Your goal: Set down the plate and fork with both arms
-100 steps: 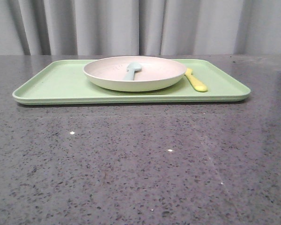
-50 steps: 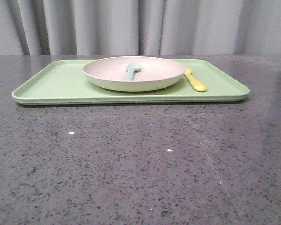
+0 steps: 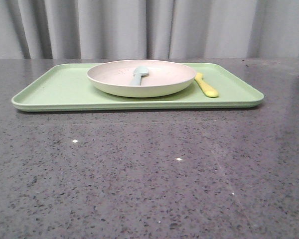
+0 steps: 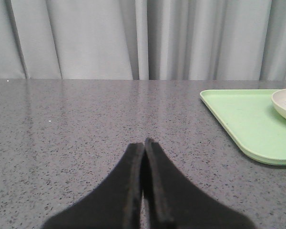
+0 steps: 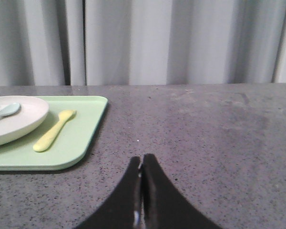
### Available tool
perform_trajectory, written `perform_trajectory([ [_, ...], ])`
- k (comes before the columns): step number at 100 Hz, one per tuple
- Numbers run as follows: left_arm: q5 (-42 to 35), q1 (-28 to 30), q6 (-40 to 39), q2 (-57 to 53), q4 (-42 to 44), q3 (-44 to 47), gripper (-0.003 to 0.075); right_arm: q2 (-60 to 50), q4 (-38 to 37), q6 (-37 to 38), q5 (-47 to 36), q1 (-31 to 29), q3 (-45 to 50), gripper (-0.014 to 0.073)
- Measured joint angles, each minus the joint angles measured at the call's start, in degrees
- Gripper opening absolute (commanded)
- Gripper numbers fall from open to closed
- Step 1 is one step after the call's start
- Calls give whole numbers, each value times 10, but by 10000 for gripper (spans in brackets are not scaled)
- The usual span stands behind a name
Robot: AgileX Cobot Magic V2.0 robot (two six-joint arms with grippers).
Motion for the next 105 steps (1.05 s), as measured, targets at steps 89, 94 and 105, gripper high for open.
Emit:
perform_trajectory([
  [89,0,0,0,0,0,0,-20,-70,5,0,87,-15,20,-68],
  [94,0,0,0,0,0,0,-20,-70,5,0,87,-15,20,-68],
  [105,0,0,0,0,0,0,-20,-70,5,0,87,-15,20,-68],
])
